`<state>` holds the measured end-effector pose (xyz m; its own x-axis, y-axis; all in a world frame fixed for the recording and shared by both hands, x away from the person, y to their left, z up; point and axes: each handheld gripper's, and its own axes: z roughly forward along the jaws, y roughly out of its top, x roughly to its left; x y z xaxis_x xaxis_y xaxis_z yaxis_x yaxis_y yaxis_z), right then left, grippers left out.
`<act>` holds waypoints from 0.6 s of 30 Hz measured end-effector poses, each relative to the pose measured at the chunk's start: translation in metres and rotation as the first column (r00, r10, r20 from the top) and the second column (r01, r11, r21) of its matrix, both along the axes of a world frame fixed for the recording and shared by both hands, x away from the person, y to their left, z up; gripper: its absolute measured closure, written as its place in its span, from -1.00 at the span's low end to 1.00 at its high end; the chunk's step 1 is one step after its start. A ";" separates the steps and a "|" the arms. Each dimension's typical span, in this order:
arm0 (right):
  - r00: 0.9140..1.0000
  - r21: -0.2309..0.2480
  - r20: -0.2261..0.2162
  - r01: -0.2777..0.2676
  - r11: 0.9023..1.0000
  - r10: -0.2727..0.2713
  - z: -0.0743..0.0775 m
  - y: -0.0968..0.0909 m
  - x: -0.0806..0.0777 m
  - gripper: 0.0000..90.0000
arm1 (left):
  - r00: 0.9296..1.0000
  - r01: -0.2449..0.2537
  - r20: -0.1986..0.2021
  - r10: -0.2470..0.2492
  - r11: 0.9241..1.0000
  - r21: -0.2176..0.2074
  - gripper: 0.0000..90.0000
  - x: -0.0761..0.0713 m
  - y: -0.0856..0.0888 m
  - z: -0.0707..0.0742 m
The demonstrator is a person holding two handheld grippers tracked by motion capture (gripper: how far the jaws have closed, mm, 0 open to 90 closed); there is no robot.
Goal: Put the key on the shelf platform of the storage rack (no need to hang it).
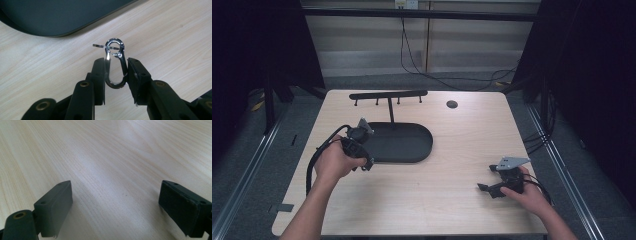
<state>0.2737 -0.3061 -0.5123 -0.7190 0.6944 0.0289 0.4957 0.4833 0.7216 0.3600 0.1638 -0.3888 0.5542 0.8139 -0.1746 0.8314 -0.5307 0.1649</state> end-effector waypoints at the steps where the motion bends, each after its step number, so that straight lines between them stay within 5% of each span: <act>1: 1.000 0.000 0.000 0.000 1.000 0.000 0.000 0.000 0.000 -0.75 | 1.000 0.001 0.002 -0.001 1.000 0.000 0.52 0.000 0.000 0.001; 18: 1.000 0.000 0.001 0.000 1.000 0.000 0.000 0.000 0.000 -0.75 | 1.000 -0.005 0.024 0.006 0.999 -0.038 0.52 0.011 -0.001 0.028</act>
<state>0.2737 -0.3061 -0.5123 -0.7190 0.6944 0.0285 0.4953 0.4833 0.7219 0.3708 0.1630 -0.3612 0.5543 0.8098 -0.1922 0.8297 -0.5193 0.2046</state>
